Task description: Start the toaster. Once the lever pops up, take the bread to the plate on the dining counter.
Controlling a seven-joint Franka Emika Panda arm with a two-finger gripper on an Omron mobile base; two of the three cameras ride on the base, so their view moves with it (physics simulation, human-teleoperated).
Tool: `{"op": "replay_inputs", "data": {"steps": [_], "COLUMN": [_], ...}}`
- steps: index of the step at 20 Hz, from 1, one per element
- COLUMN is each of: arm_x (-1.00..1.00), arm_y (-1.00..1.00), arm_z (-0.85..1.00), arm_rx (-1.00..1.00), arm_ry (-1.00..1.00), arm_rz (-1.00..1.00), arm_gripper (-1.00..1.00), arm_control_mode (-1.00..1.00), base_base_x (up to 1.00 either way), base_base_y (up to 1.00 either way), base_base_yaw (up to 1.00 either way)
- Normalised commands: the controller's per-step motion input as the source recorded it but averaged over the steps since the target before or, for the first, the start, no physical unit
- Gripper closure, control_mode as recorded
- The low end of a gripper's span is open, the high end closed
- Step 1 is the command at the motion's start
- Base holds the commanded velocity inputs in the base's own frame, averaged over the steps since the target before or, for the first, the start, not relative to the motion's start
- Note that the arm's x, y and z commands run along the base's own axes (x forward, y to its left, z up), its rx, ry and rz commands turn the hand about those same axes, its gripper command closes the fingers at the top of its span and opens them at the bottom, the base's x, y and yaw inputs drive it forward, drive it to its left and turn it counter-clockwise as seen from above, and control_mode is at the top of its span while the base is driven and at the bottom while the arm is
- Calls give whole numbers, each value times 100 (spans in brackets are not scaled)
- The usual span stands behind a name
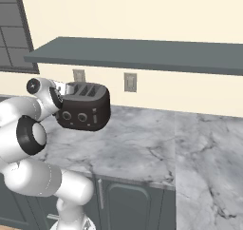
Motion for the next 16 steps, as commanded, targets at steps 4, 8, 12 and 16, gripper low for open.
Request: {"op": "replay_inputs", "data": {"steps": [4,8,12,16], "arm_x": [0,0,0,0], "arm_y": [0,0,0,0], "arm_z": [0,0,0,0], "arm_rx": [0,0,0,0], "arm_ry": [0,0,0,0], "arm_rz": [0,0,0,0], "arm_gripper": [-100,-100,-100,-100], "arm_control_mode": [-100,-100,-100,-100], "base_base_x": [0,0,0,0], "base_base_y": [0,0,0,0], "base_base_yaw": [0,0,0,0]}}
